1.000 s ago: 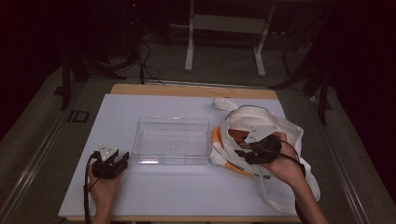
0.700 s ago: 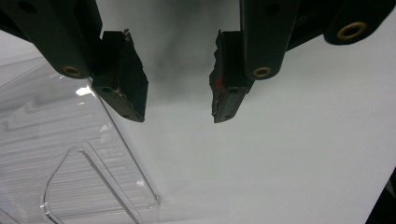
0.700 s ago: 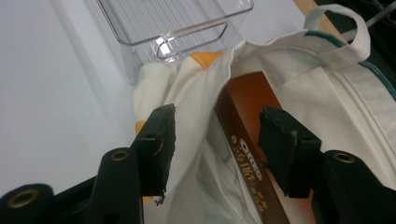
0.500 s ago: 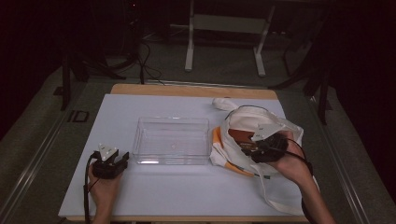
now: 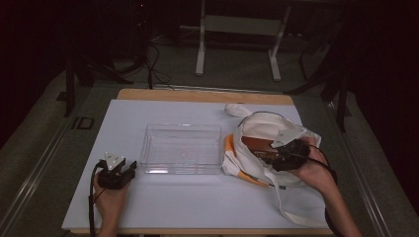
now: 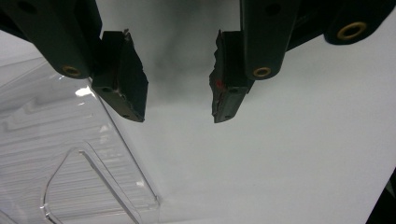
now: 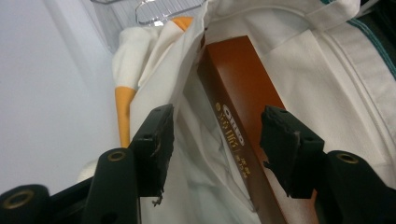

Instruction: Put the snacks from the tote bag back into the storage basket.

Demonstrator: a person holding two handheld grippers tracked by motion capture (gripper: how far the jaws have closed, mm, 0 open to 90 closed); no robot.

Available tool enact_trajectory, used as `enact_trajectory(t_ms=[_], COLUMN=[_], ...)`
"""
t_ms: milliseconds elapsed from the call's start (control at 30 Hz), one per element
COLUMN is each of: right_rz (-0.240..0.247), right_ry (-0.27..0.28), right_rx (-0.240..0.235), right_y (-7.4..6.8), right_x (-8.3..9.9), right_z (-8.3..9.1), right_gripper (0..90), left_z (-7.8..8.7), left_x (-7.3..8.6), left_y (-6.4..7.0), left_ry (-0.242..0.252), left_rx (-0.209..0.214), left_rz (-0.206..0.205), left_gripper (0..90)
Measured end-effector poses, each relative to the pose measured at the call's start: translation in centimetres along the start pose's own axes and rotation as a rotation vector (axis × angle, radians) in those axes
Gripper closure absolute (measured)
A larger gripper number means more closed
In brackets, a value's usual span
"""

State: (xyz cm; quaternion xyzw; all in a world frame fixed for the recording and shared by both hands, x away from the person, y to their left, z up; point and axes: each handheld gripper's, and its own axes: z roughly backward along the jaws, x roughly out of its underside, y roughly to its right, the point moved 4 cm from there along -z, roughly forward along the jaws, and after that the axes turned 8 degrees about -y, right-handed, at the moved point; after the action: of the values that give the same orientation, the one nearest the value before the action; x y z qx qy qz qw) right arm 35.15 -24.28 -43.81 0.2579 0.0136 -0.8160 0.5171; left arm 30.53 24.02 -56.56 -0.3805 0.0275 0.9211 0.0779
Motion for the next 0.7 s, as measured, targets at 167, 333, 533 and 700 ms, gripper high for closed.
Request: enact_trajectory(t_ms=[167, 333, 533, 700], right_rz=[-0.011, -0.011, -0.033, -0.044], right_ry=[-0.015, -0.041, -0.056, -0.075], right_rx=[0.002, 0.024, 0.044, 0.045], right_y=[0.6, 1.3, 2.1, 2.7], right_x=[0.3, 0.6, 0.9, 1.2], right_z=[-0.2, -0.3, -0.4, -0.5], right_gripper=[44.2, 40.1, 37.3, 35.6], left_z=[0.0, 0.0, 0.0, 0.0], left_x=[0.0, 0.0, 0.0, 0.0], left_y=[0.0, 0.0, 0.0, 0.0], left_ry=[-0.001, 0.000, -0.001, -0.002], left_rx=[0.001, -0.001, 0.000, -0.001], left_rz=[0.000, 0.001, -0.001, -0.001], left_gripper=[55.8, 55.8, 55.8, 55.8])
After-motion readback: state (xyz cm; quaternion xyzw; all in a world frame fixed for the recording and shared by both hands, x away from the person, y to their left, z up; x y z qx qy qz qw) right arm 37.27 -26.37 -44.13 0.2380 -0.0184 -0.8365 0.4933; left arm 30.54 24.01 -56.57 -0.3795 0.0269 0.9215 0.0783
